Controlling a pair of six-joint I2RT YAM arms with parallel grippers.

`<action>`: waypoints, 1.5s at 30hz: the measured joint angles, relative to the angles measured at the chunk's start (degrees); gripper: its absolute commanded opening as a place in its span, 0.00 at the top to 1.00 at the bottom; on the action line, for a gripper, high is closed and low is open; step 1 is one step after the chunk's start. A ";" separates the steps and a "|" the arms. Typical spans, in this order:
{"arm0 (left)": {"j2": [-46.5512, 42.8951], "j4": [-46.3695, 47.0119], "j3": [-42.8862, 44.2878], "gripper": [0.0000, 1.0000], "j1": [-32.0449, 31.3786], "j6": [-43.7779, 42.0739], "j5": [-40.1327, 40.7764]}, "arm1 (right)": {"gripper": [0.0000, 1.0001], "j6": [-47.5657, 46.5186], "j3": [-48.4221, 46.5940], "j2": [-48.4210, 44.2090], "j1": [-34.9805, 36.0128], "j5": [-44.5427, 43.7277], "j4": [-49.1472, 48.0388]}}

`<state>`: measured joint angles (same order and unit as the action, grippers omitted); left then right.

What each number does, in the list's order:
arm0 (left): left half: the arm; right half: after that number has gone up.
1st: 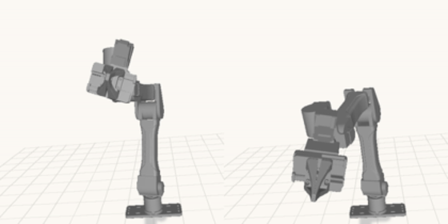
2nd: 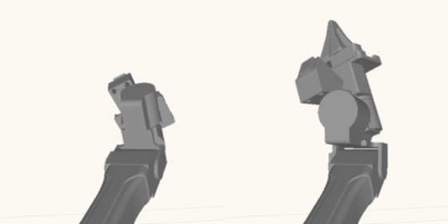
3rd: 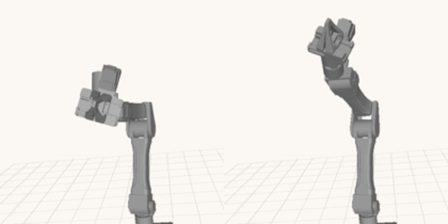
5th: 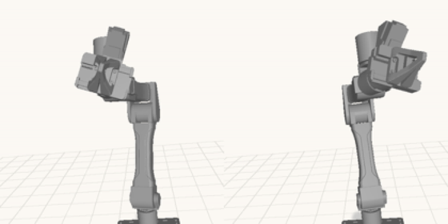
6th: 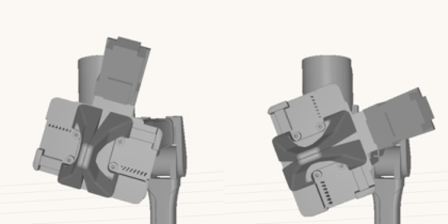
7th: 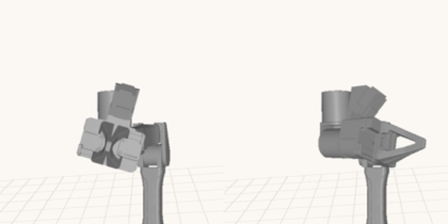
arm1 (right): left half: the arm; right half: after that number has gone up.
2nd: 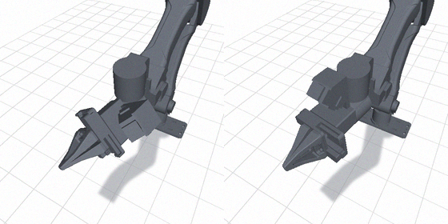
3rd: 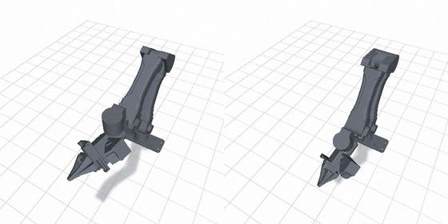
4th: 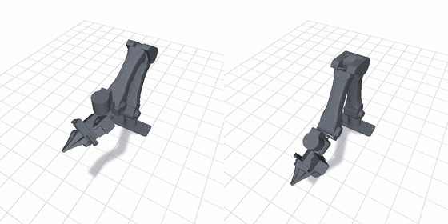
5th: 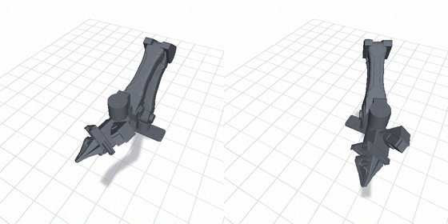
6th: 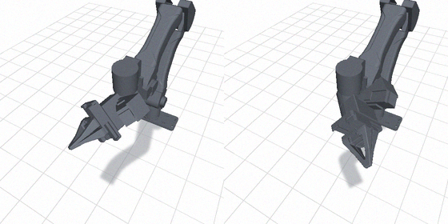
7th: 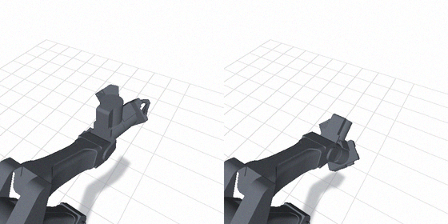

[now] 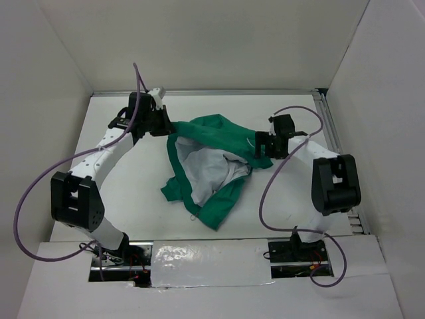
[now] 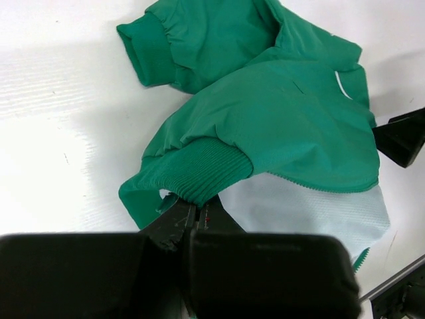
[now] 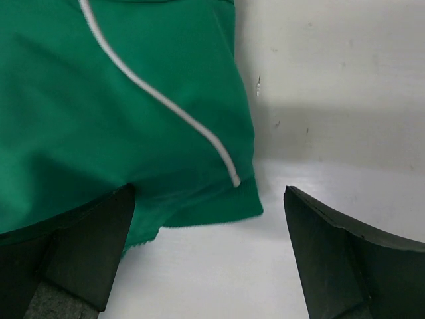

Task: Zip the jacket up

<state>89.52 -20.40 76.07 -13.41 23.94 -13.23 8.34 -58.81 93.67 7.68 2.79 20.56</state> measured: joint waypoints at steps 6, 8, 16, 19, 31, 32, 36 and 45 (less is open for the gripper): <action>2.19 1.27 0.02 1.00 1.03 -1.36 -0.02 | 0.21 -2.05 -4.94 8.31 -0.72 1.90 3.13; 2.71 1.55 0.04 1.00 1.20 -1.49 -0.11 | 0.63 -2.78 -5.14 8.55 -0.92 3.48 3.74; 3.58 1.57 1.95 1.00 1.29 -1.51 -0.50 | 1.00 -2.10 -5.05 4.68 -2.78 9.86 5.55; 1.27 1.09 2.05 1.00 1.29 -1.51 0.07 | 1.00 -0.39 -4.61 -5.81 -2.45 6.40 6.69; -33.42 -5.33 7.76 1.00 -4.42 2.43 7.45 | 1.00 1.16 -40.79 -39.93 7.78 -5.62 16.55; -36.06 -5.79 9.29 1.00 -4.74 3.19 7.34 | 1.00 1.01 -44.98 -40.44 8.70 -5.35 17.62; -44.17 -8.35 16.17 1.00 -5.73 5.07 3.45 | 1.00 0.96 -57.33 -40.46 10.54 -0.98 21.81; -46.80 -13.00 21.07 1.00 -1.70 8.31 -2.19 | 1.00 1.40 -66.03 -34.84 10.71 3.69 26.38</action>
<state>42.72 -33.41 97.14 -15.11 32.25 -15.42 9.74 -124.84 58.83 18.39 6.48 46.94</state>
